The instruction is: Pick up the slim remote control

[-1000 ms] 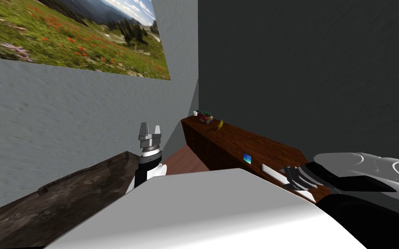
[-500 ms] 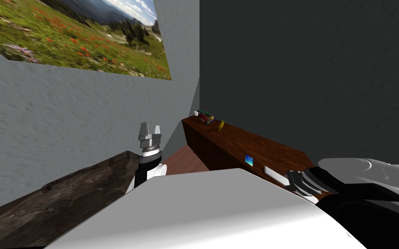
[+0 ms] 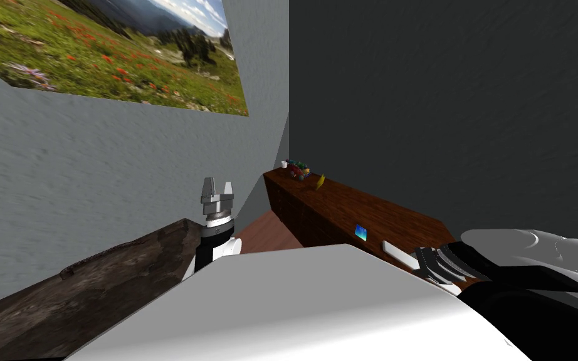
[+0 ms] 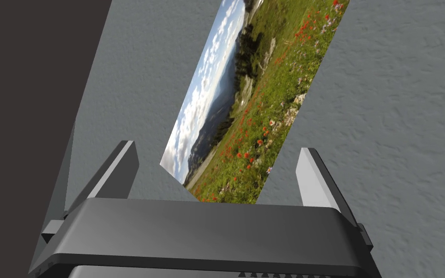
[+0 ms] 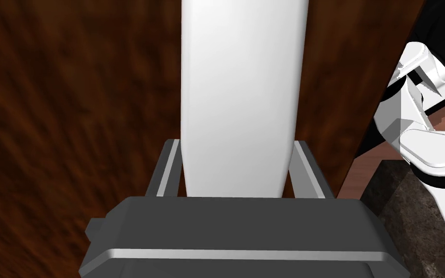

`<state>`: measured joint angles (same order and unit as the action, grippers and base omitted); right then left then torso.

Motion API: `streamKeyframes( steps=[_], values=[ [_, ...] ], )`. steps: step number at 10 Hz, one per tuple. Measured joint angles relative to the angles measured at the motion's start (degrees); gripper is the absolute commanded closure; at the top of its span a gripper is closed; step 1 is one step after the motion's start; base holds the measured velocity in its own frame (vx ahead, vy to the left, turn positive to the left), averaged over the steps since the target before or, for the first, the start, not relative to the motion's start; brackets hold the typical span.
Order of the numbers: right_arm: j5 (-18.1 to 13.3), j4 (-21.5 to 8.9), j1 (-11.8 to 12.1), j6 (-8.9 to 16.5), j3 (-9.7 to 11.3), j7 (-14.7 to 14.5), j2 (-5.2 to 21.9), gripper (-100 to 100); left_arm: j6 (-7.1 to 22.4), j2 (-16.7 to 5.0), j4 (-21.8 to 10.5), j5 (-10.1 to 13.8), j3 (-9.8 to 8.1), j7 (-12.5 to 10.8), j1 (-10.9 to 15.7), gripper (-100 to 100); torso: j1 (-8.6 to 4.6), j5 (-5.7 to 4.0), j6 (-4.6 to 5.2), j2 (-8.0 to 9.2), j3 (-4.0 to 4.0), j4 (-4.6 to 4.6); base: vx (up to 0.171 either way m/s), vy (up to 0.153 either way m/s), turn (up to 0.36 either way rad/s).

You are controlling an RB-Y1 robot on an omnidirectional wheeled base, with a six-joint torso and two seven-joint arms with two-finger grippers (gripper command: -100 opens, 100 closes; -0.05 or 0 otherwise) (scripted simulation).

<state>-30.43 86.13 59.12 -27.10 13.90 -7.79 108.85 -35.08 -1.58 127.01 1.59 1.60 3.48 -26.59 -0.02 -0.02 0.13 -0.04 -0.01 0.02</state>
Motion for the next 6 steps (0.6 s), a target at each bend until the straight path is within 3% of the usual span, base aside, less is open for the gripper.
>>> streamKeyframes(
  steps=[1, 2, 4, 5, 6],
  values=[
    [2.5, 0.6, 0.7, 0.3, -0.1, -1.0, 1.8, 100, 0.0, 0.0, 0.0, 0.0, 0.0, 0.0, 0.0, 0, 0.04, 0.02, 0.05, 0.05, 0.03, 0.01, -0.04, 0.008, -0.11],
    [0.7, 0.4, 0.0, -0.5, -0.9, 0.5, 2.2, 100, 0.0, 0.0, 0.0, 0.0, 0.0, 0.0, 0.0, 0, 0.05, 0.04, 0.02, 0.13, 0.08, 0.04, -0.039, 0.006, -0.048],
    [4.9, -0.2, -1.5, -2.1, 0.4, -0.7, 5.8, 100, 0.0, 0.0, 0.0, 0.0, 0.0, 0.0, 0.0, 0, 0.09, 0.08, 0.03, 0.14, 0.09, 0.04, -0.034, 0.003, -0.077],
    [4.0, -0.4, -1.4, -2.7, -0.5, 0.0, 5.9, 100, 0.0, 0.0, 0.0, 0.0, 0.0, 0.0, 0.0, 0, 0.08, 0.04, 0.01, 0.14, 0.08, 0.03, -0.012, 0.001, 0.003],
    [3.8, -0.4, -1.3, -2.8, -0.6, 0.3, 5.9, 0, 0.0, 0.0, 0.0, 0.0, 0.0, 0.0, 0.0, 0, 0.06, 0.04, 0.02, 0.09, 0.06, 0.02, 0.0, 0.0, 0.0]
  ],
)
